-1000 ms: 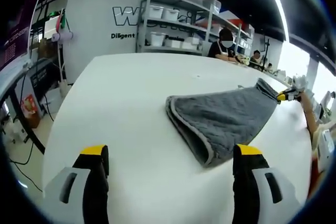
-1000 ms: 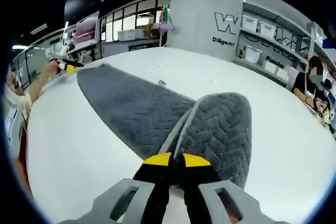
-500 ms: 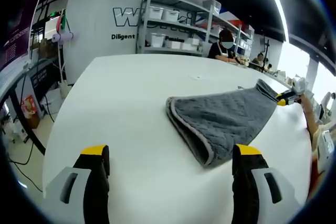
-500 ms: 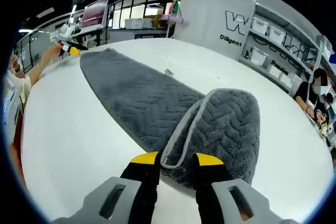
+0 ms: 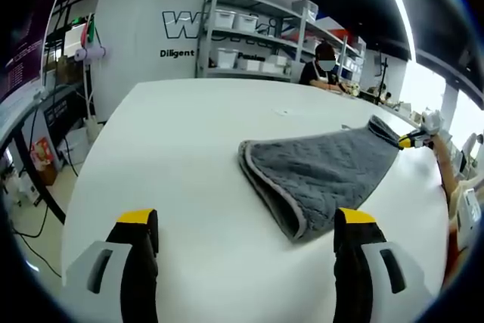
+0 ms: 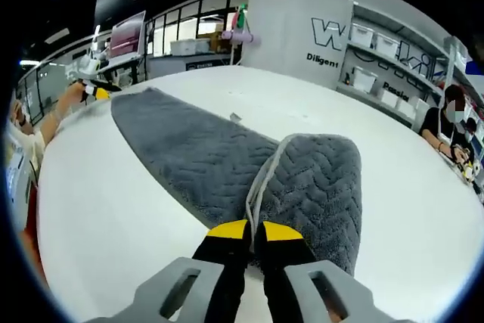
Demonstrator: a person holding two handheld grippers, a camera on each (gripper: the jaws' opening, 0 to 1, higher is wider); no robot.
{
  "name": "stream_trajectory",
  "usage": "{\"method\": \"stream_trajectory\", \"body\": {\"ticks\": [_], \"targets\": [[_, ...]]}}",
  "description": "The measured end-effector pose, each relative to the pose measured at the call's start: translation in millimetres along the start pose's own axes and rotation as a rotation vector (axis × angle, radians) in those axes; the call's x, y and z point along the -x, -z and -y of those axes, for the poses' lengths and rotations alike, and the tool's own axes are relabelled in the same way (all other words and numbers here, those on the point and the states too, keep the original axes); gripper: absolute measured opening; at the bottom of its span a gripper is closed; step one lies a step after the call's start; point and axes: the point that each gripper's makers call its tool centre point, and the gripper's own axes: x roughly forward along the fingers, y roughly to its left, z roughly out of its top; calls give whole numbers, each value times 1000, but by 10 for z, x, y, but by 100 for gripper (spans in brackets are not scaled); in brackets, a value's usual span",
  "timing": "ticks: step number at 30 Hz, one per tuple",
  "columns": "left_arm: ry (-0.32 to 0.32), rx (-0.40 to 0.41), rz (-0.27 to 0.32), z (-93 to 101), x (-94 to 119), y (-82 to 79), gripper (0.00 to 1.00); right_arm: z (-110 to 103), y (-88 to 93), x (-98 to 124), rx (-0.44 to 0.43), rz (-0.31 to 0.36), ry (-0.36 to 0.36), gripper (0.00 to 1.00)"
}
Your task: Fold the towel on the table until its edges align and the towel forms a compact rectangular stack.
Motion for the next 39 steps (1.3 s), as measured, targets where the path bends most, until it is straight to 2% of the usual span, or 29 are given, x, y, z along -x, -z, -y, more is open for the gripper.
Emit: {"method": "stream_trajectory", "body": {"ticks": [5, 11, 19, 21, 23, 26, 33, 39], "targets": [[3, 1, 6, -36, 9, -35, 95, -44, -138, 39, -46, 64, -38, 1], [3, 3, 15, -9, 23, -40, 95, -132, -336, 46, -27, 119, -40, 2], [6, 5, 22, 14, 39, -50, 95, -264, -654, 2, -68, 219, -115, 2], [7, 4, 28, -2, 47, -73, 95, -375, -746, -25, -89, 248, -172, 2], [8, 2, 29, 1, 49, -77, 95, -467, -802, -49, -106, 255, -218, 2], [8, 0, 30, 1, 50, -79, 95, -562, -861, -106, -102, 262, -242, 2], [24, -8, 37, 76, 53, -89, 95, -828, -932, -312, -80, 224, -316, 2], [37, -9, 44, 114, 56, -108, 95, -1013, -1059, -421, -86, 218, -385, 2]]}}
